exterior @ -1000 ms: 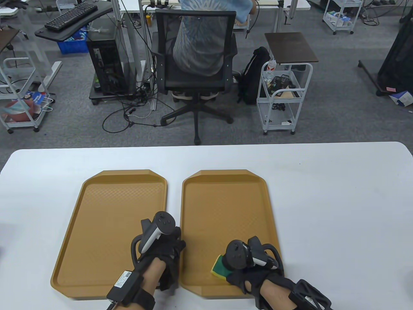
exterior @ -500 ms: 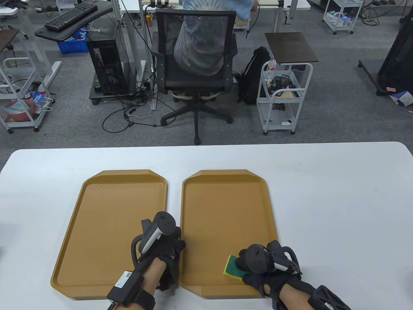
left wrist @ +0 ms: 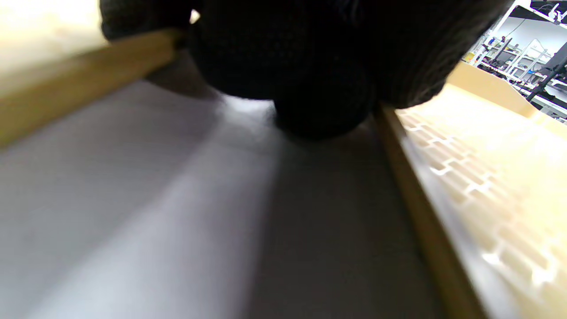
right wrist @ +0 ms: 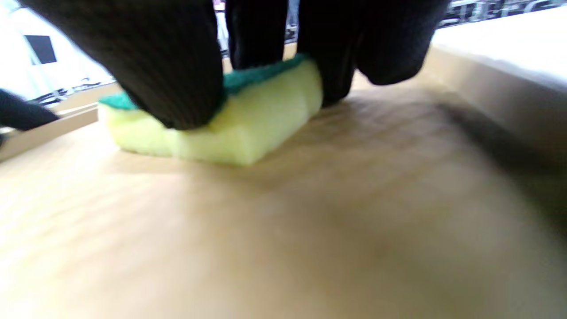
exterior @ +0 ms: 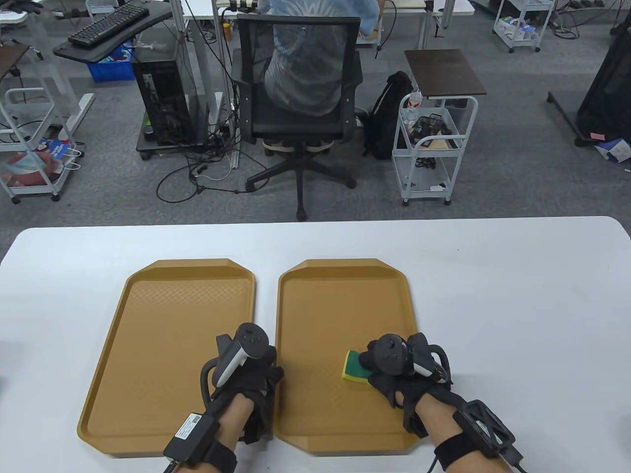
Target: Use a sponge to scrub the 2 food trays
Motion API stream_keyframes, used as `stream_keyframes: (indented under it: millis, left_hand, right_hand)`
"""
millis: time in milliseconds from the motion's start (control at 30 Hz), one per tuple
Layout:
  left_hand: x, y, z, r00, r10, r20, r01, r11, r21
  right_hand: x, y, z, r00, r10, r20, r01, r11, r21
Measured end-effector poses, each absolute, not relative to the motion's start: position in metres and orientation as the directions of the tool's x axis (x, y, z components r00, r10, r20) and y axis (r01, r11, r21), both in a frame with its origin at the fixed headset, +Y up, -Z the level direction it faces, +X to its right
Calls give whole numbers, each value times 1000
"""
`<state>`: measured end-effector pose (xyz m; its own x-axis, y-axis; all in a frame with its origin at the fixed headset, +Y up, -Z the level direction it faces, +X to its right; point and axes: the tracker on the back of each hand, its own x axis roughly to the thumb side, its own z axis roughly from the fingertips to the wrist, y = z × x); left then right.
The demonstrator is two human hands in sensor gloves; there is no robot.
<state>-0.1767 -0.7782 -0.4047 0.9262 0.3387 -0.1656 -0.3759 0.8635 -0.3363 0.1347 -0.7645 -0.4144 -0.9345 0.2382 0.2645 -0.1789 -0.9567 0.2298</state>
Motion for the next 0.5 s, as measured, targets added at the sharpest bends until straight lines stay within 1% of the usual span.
stream_keyframes:
  millis: [67,133,233,300,433,500]
  left_hand:
    - [-177,-778,-405,926,340,-165,-377,863,-337]
    - [-177,-778,-405,926,340,-165,-377,862,-338]
    - [-176,-778,-405,927,338,-164,-375,864,-336]
    - [-176,-779,-405,927,337,-164,-374,865,-334]
    - [-176,-779,-405,927,337,-163,-373,866,-333]
    - [-176,-779,-405,927,337,-164,-374,865,-334]
  right_hand:
    - [134,-764,-426,-939,260,226,-208,-951,231]
    - [133,-764,-439,-949,254,187,-210,-951,225]
    - [130,-766,-459,-948,297,116,-266,-937,226]
    - [129,-768,-469,-945,317,84,-295,-933,208]
    - [123,-771,-489,-938,345,-26,-344,-924,168]
    - [120,-771,-497,-936,347,-56,-352,-925,142]
